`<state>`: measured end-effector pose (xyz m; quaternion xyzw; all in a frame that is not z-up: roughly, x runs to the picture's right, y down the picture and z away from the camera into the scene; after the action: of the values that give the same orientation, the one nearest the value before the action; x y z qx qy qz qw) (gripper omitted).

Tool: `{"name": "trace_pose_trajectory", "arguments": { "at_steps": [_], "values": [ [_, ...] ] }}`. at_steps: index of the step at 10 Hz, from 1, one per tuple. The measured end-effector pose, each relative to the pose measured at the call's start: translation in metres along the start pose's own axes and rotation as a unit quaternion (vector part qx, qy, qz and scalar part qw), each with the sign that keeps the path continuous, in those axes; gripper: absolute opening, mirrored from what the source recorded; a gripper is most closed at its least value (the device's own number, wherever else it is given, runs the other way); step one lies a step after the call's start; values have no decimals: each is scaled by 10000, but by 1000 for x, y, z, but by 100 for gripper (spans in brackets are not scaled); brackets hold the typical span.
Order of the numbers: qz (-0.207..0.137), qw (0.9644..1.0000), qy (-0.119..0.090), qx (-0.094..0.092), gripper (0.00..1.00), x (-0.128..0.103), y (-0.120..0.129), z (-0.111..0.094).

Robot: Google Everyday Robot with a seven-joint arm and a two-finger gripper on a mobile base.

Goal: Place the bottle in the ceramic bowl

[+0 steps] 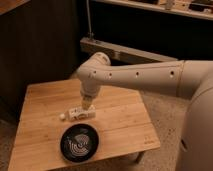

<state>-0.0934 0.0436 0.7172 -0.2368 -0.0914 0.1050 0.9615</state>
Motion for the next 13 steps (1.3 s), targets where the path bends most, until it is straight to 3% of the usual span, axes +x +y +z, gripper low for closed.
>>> {"name": "trace_pose_trajectory", "arguments": {
  "at_steps": [1,3,4,5,9,13],
  "values": [
    [-325,9994,-93,80,65,-3,-2,1],
    [-1049,9938,-324,156,65,-7,-8,4],
    [-1157,9925,-378,131,65,-8,-9,5],
    [-1424,9885,-513,43,65,-10,-12,9],
    [-1863,9788,-840,-153,65,-14,-19,17],
    [-2228,9686,-1076,-226,65,-22,-24,22]
  ]
}}
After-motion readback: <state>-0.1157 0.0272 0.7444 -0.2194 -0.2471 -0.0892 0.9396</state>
